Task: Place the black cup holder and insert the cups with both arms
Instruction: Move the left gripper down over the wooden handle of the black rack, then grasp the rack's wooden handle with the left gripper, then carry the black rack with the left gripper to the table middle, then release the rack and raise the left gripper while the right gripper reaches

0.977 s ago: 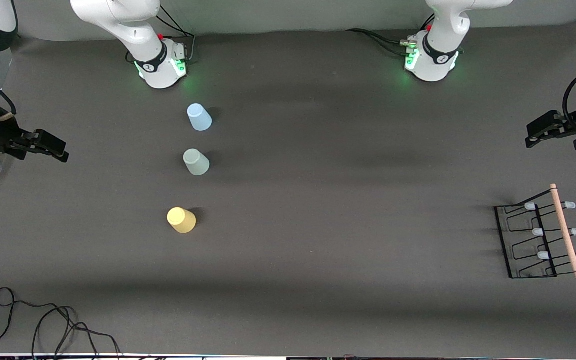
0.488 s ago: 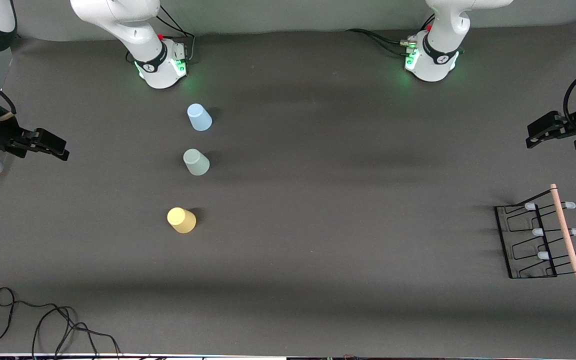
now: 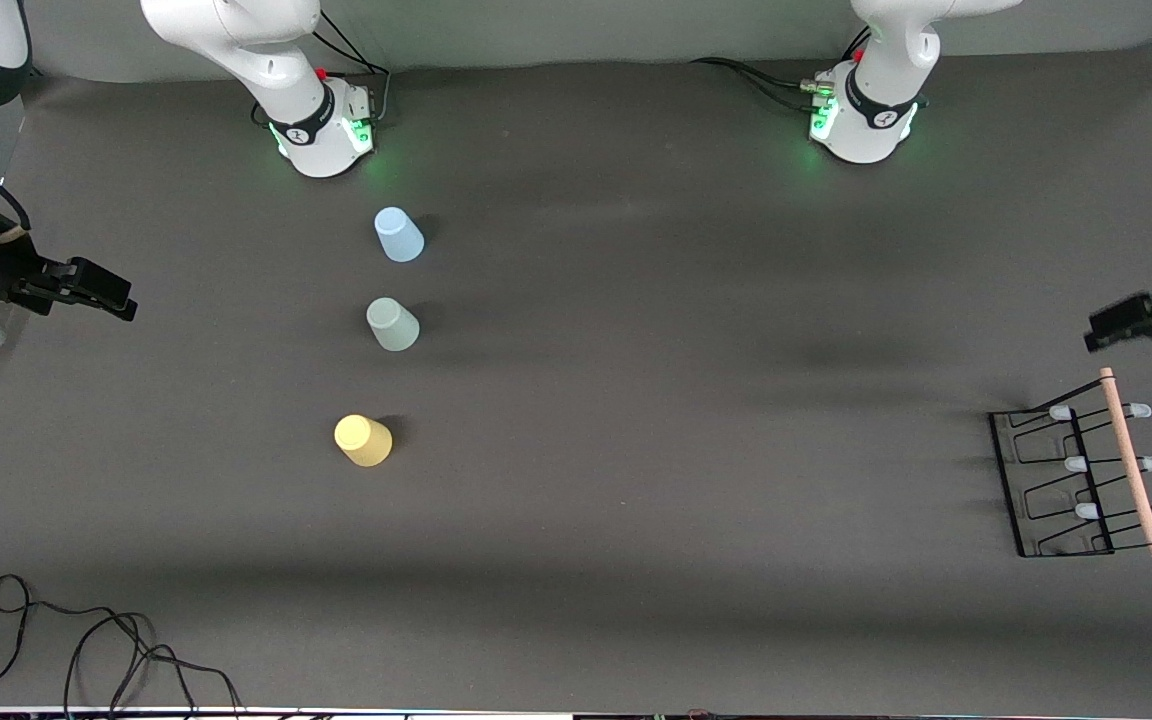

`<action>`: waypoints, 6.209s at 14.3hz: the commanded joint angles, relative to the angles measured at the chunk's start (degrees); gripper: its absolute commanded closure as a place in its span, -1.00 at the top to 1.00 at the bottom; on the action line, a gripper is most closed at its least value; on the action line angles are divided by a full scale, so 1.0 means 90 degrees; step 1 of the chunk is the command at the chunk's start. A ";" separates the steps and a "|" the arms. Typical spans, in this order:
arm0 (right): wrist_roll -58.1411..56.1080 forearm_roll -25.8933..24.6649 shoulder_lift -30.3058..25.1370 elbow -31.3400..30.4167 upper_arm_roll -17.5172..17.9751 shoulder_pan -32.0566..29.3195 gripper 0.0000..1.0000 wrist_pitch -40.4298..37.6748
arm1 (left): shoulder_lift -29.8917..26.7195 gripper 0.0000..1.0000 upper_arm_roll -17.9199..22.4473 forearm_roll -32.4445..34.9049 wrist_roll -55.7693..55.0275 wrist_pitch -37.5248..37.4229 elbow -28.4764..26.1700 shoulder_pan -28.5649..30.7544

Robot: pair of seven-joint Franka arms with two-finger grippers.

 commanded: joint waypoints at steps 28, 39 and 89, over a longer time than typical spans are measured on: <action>0.0066 0.0160 0.0049 0.0132 -0.0087 -0.0064 1.00 -0.0314 | 0.1941 -1.00 -0.0095 0.0317 0.1371 0.1731 0.0479 0.0724; 0.0046 0.0170 0.0039 0.0132 -0.0116 -0.0064 1.00 -0.0314 | -0.0042 -1.00 -0.0104 0.0317 -0.0862 0.0575 -0.1032 -0.1530; 0.1970 0.0639 -0.1377 -0.5842 -0.0077 0.1391 0.97 0.4068 | -0.0433 1.00 -0.0143 0.0239 -0.2376 -0.0537 -0.0214 -0.2855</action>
